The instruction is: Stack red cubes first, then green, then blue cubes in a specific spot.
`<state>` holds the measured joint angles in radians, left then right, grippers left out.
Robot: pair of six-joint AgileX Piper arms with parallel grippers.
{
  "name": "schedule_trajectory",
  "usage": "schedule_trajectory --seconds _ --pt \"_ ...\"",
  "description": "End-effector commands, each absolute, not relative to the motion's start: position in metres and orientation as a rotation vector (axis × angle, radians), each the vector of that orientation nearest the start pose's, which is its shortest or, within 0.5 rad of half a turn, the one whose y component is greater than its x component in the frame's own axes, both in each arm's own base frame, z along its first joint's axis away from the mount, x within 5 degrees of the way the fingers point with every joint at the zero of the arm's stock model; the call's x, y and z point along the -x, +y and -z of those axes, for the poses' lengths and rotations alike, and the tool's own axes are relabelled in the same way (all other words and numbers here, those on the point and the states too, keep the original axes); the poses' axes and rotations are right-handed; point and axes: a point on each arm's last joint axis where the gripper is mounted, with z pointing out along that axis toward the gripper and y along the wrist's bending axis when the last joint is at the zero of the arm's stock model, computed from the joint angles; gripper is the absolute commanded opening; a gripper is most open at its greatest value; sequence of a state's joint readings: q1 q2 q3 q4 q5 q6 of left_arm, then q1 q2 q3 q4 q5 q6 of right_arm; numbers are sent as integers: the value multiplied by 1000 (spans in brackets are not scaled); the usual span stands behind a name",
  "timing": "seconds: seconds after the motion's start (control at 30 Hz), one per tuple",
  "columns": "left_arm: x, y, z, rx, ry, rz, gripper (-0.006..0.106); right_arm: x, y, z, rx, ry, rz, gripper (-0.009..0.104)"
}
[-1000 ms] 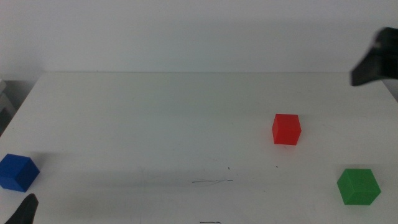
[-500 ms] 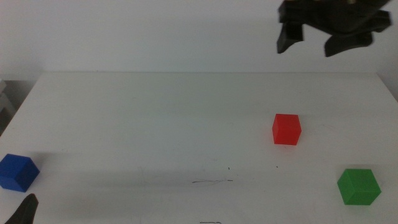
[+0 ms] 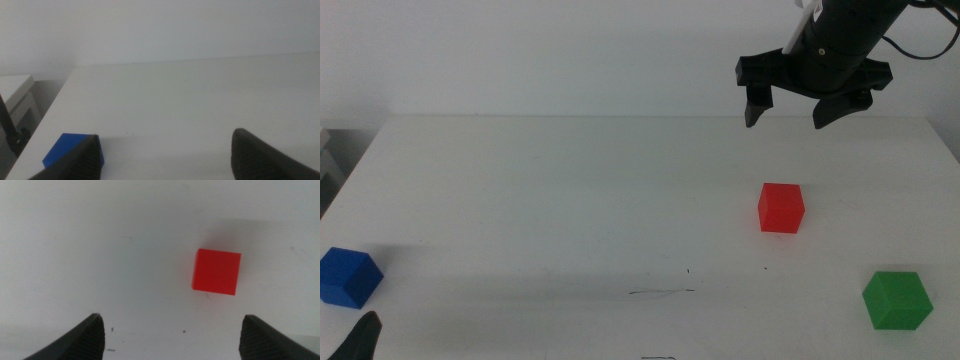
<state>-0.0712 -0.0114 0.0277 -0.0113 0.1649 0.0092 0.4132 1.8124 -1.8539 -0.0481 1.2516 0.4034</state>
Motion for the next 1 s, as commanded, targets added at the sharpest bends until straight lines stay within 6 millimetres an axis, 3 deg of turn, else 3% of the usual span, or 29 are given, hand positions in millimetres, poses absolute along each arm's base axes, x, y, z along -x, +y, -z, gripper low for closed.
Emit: schedule_trajectory --seconds 0.0,0.57,0.97 --pt "-55 -4 -198 -39 1563 73 87 -353 139 -381 -15 2674 -163 94" --pt "-55 -4 -198 -39 1563 73 87 -402 121 -315 -87 2800 -76 94" --pt "-55 -4 -198 -39 1563 73 87 -421 115 -275 -119 2893 -70 94"
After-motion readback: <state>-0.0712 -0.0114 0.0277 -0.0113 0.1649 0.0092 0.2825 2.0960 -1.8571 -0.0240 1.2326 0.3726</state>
